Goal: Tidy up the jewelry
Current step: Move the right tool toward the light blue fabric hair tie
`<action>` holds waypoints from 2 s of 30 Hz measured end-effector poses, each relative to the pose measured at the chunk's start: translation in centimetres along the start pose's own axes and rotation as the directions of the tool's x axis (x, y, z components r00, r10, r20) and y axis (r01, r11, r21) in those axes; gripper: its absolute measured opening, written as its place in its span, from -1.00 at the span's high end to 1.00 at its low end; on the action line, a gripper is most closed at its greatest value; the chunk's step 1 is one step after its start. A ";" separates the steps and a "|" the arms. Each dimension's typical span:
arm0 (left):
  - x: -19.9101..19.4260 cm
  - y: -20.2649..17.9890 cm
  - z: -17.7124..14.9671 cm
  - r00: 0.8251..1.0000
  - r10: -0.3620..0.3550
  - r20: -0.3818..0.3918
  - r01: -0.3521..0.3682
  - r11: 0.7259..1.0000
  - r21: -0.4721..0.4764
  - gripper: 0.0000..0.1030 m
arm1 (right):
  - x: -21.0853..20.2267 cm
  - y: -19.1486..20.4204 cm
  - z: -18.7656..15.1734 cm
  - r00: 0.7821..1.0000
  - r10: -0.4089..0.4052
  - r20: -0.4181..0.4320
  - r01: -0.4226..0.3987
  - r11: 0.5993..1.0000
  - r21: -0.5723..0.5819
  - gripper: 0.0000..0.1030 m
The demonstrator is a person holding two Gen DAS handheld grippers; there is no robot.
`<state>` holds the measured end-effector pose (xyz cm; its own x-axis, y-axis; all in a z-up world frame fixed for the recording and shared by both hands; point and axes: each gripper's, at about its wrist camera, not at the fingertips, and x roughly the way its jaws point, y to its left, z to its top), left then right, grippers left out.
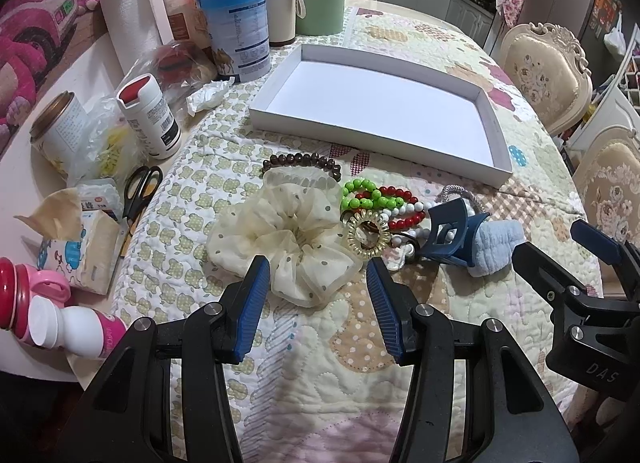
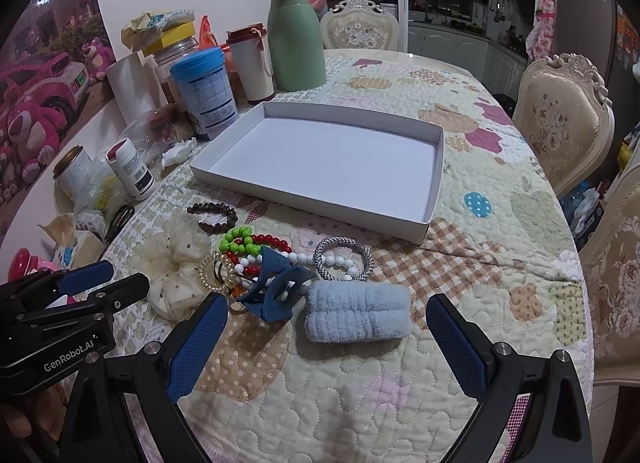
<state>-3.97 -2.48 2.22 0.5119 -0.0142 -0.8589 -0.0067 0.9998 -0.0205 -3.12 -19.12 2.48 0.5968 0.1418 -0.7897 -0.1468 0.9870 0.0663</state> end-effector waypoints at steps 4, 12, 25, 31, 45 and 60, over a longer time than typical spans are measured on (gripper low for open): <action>0.0 -0.1 -0.2 1.000 0.001 0.000 -0.001 1.000 0.001 0.03 | 0.0 0.1 -0.1 1.000 0.004 0.000 -0.004 1.000 -0.003 -0.93; 0.1 -0.3 -0.4 1.000 0.002 -0.001 -0.002 1.000 0.001 0.03 | 0.1 0.2 -0.2 1.000 0.009 -0.006 -0.009 1.000 -0.001 -0.93; 0.3 0.0 -0.3 1.000 0.002 -0.010 -0.002 1.000 0.003 0.03 | 0.4 0.1 -0.4 1.000 0.002 -0.014 -0.002 1.000 -0.004 -0.93; 0.4 0.0 -0.4 1.000 0.002 -0.011 -0.002 1.000 0.002 0.03 | 0.5 0.1 -0.4 1.000 0.007 -0.019 -0.007 1.000 -0.001 -0.93; 0.6 0.2 -0.4 1.000 0.004 -0.018 -0.004 1.000 0.004 0.03 | 0.9 0.2 -0.6 1.000 0.010 -0.029 -0.010 1.000 -0.011 -0.93; 0.9 0.3 -0.5 1.000 0.006 -0.025 -0.006 1.000 0.001 0.03 | 1.0 0.2 -0.7 0.999 0.017 -0.035 -0.018 1.000 -0.012 -0.93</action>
<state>-3.96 -2.18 1.19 0.4904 -0.0082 -0.8715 -0.0088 0.9999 -0.0144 -3.07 -18.83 1.27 0.5659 0.1562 -0.8096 -0.1665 0.9833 0.0733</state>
